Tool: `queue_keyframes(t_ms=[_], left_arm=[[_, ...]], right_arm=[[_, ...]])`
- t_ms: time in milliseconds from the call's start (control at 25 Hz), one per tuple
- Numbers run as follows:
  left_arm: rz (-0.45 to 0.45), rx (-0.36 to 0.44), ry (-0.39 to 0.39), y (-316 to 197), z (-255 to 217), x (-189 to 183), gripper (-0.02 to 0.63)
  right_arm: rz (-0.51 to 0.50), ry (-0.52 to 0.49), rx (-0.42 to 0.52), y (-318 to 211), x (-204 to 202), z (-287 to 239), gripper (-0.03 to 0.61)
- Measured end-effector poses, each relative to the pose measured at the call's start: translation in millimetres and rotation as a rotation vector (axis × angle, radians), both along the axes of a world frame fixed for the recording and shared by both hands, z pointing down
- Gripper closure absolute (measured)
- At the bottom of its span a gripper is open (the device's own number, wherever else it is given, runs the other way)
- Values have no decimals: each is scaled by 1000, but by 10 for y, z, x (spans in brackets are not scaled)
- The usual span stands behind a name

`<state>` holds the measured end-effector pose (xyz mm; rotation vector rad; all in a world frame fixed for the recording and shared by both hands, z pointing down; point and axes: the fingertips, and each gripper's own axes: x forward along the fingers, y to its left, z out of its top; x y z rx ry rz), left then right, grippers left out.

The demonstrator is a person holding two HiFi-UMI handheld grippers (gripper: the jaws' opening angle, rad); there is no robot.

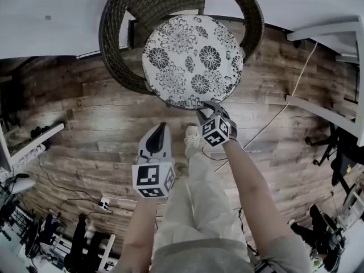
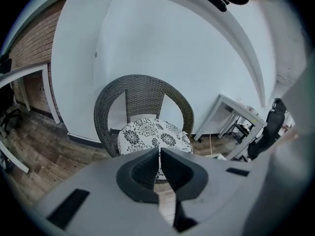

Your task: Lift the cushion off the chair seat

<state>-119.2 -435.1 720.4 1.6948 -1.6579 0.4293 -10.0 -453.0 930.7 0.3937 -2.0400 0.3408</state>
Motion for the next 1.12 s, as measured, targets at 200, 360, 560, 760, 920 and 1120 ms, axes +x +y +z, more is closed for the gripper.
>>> queue_keyframes(t_ms=[200, 360, 560, 760, 920, 1120], left_arm=[[-1, 3, 6, 6, 42, -7, 601], [-11, 1, 10, 55, 50, -16, 601], [4, 11, 35, 175, -29, 47, 601], [-2, 23, 18, 255, -123, 44, 601], [-9, 42, 13, 370, -245, 60, 601], [1, 87, 4, 545, -482, 66, 601]], right_arm=[[-3, 6, 11, 1, -18, 60, 439], [13, 8, -11, -6, -13, 70, 440], [3, 43, 40, -20, 0, 12, 537], [16, 43, 49, -7, -33, -111, 566], [-1, 34, 62, 153, -45, -248, 568], [14, 3, 91, 354, -68, -530, 568]])
